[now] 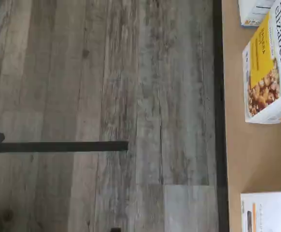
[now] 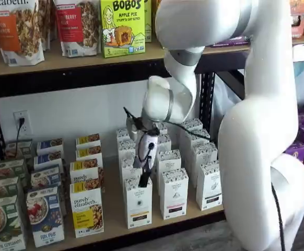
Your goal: Pick up the white box with a yellow strip in the middle, on the bottom shelf, the fourth box from the left
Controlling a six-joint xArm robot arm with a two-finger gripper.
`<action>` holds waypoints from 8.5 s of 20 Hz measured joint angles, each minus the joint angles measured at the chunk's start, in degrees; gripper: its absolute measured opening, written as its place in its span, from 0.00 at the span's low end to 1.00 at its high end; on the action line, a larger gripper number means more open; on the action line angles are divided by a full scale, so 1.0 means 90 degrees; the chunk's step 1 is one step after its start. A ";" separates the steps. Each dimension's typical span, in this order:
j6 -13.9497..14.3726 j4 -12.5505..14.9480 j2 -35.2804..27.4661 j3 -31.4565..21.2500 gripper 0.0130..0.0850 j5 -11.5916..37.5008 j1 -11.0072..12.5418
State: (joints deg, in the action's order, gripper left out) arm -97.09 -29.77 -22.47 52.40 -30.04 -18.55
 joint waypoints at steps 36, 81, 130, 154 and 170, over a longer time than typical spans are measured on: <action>-0.0768 -0.0163 -0.2448 0.2272 1.00 0.0575 0.0587; -0.0118 0.0918 -0.4291 0.4136 1.00 0.0393 0.0903; 0.0337 0.1196 -0.4262 0.4175 0.50 0.0265 0.0699; -0.0369 -0.0023 -0.2328 0.1178 0.50 0.1150 0.0096; -0.0916 -0.1102 -0.0528 -0.0836 0.50 0.1685 -0.0437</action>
State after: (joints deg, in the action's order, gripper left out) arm -105.33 -39.69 -27.22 44.88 -14.88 -22.48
